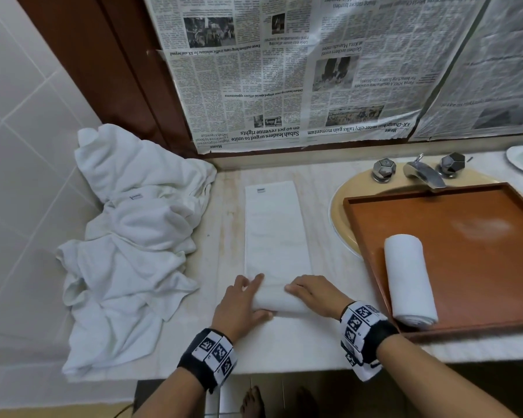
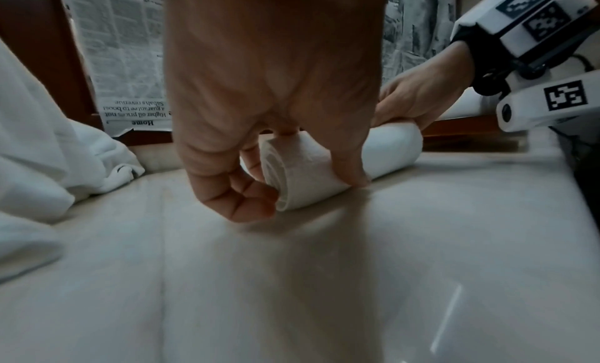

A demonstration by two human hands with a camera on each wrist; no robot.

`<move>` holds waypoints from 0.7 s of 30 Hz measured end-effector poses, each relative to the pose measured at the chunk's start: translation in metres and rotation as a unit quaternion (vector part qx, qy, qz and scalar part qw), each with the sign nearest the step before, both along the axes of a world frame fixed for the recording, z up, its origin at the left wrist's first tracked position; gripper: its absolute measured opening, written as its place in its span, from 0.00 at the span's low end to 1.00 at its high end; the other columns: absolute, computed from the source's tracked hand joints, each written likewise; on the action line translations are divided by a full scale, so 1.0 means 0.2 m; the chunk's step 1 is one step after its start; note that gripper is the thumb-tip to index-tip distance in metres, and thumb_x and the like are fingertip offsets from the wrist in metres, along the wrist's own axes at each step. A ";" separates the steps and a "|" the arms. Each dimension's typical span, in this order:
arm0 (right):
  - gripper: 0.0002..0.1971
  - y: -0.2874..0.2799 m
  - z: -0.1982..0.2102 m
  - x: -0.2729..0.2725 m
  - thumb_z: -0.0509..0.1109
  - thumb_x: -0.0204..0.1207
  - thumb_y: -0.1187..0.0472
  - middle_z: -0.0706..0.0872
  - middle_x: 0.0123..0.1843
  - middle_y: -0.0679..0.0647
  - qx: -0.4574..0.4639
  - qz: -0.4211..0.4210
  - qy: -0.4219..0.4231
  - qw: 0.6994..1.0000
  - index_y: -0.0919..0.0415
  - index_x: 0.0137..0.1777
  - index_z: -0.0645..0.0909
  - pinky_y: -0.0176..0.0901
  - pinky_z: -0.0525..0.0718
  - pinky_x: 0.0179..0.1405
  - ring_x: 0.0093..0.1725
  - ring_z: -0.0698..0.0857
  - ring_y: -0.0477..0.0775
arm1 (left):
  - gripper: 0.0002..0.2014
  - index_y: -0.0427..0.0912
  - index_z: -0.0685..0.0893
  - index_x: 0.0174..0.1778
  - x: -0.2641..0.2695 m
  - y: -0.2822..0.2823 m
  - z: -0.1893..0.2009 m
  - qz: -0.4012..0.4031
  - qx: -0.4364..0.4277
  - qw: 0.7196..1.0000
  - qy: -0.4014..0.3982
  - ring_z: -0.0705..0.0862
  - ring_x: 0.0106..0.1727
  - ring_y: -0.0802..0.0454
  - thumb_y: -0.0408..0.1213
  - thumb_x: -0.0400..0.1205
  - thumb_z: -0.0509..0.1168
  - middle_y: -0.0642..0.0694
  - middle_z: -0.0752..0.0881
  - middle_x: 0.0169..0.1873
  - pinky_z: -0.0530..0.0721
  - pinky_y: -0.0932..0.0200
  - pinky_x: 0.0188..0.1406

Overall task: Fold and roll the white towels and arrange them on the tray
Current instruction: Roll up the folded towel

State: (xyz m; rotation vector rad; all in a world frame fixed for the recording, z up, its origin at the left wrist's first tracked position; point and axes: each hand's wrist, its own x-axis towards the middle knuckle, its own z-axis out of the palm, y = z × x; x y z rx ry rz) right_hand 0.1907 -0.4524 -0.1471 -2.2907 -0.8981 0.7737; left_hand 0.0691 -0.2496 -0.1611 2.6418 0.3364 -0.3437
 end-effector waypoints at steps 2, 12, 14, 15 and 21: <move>0.17 0.00 0.01 -0.04 0.59 0.86 0.44 0.85 0.52 0.49 -0.007 -0.009 -0.053 0.999 0.55 0.57 0.81 0.51 0.78 0.53 0.52 0.82 0.54 | 0.43 0.57 0.65 0.82 0.01 -0.01 0.00 0.012 -0.014 1.000 0.018 0.74 0.65 0.47 0.64 0.72 0.72 0.49 0.67 0.67 0.80 0.52 0.59; 0.24 -0.02 -0.10 -0.20 0.49 0.86 0.40 0.84 0.57 0.49 0.014 0.069 -0.281 0.957 0.53 0.68 0.78 0.48 0.81 0.44 0.50 0.82 0.53 | 0.48 0.48 0.64 0.82 -0.04 -0.03 0.01 0.079 -0.068 0.994 0.014 0.69 0.71 0.48 0.62 0.69 0.76 0.49 0.65 0.70 0.79 0.50 0.63; 0.36 -0.01 -0.08 -0.16 0.39 0.83 0.31 0.84 0.59 0.49 0.001 0.063 -0.209 0.976 0.53 0.69 0.79 0.47 0.76 0.49 0.55 0.81 0.53 | 0.47 0.49 0.66 0.80 -0.03 -0.03 0.02 0.080 -0.057 0.995 0.015 0.67 0.70 0.49 0.63 0.67 0.76 0.51 0.63 0.71 0.79 0.52 0.58; 0.38 0.01 -0.06 -0.13 0.38 0.81 0.30 0.84 0.59 0.48 -0.012 0.054 -0.177 0.983 0.51 0.68 0.80 0.46 0.72 0.50 0.57 0.80 0.52 | 0.46 0.49 0.68 0.77 -0.03 -0.04 0.03 0.069 -0.036 0.997 0.006 0.65 0.69 0.49 0.64 0.67 0.76 0.52 0.60 0.72 0.79 0.53 0.54; 0.16 0.07 -0.06 -0.04 0.60 0.86 0.45 0.89 0.50 0.48 0.005 -0.036 -0.053 0.998 0.53 0.54 0.85 0.49 0.79 0.53 0.51 0.84 0.52 | 0.37 0.56 0.72 0.76 -0.04 -0.02 0.01 -0.001 -0.023 0.999 -0.034 0.70 0.68 0.54 0.71 0.74 0.66 0.57 0.71 0.68 0.79 0.55 0.58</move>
